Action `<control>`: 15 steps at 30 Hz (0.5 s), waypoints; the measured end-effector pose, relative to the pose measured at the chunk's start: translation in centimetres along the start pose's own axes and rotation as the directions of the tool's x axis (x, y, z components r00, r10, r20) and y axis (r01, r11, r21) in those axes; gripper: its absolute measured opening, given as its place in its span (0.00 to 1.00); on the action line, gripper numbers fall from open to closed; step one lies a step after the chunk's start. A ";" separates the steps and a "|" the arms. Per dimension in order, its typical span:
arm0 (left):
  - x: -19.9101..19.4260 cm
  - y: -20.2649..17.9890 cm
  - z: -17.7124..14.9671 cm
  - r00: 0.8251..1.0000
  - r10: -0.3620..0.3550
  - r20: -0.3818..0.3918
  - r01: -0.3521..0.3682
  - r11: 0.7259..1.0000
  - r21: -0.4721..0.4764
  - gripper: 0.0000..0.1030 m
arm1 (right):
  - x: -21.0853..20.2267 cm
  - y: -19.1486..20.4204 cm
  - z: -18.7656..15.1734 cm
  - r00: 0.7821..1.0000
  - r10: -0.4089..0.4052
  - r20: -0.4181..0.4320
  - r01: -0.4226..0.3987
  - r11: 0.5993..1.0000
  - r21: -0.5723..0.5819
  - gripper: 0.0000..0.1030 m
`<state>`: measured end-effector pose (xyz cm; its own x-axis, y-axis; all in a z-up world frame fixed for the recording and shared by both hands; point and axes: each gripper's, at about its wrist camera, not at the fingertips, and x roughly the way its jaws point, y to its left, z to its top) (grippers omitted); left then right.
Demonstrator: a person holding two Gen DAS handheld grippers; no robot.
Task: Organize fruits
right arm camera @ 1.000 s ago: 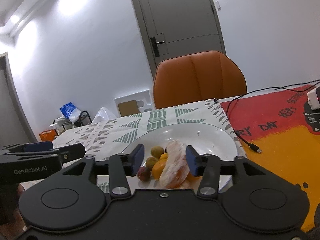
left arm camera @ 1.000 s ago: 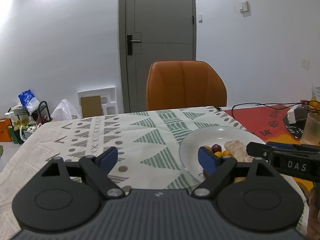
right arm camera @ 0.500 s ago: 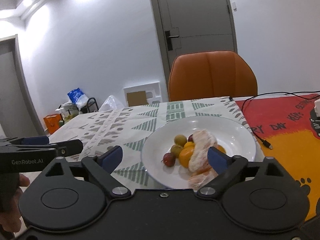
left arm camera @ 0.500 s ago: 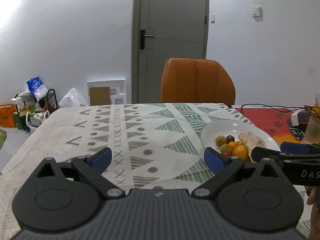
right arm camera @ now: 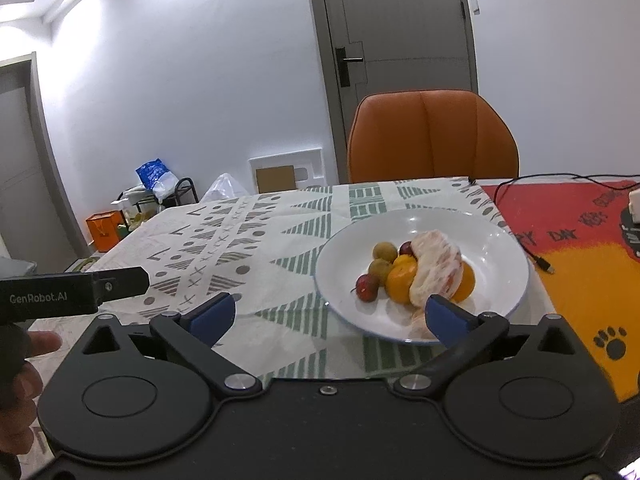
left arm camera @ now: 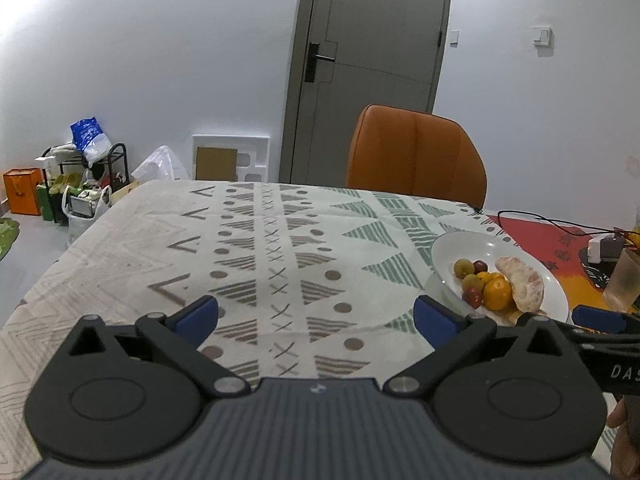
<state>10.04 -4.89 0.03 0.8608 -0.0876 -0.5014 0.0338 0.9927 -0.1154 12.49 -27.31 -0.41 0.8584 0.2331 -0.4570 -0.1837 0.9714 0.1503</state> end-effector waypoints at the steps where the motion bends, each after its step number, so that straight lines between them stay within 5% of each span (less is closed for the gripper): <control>1: -0.1 0.2 -0.1 1.000 0.003 -0.003 -0.003 1.000 0.002 1.00 | -0.1 0.1 -0.1 1.000 0.003 -0.001 -0.003 1.000 0.005 1.00; 15: -2.4 0.8 -2.6 0.999 0.013 -0.052 -0.012 1.000 0.016 1.00 | -1.6 1.7 -1.9 1.000 0.010 -0.029 -0.010 1.000 -0.003 1.00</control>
<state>6.70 -4.10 -1.10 0.8335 -0.0791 -0.5468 0.0314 0.9949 -0.0960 9.89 -25.90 -1.14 0.8423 0.2441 -0.4806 -0.1940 0.9691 0.1522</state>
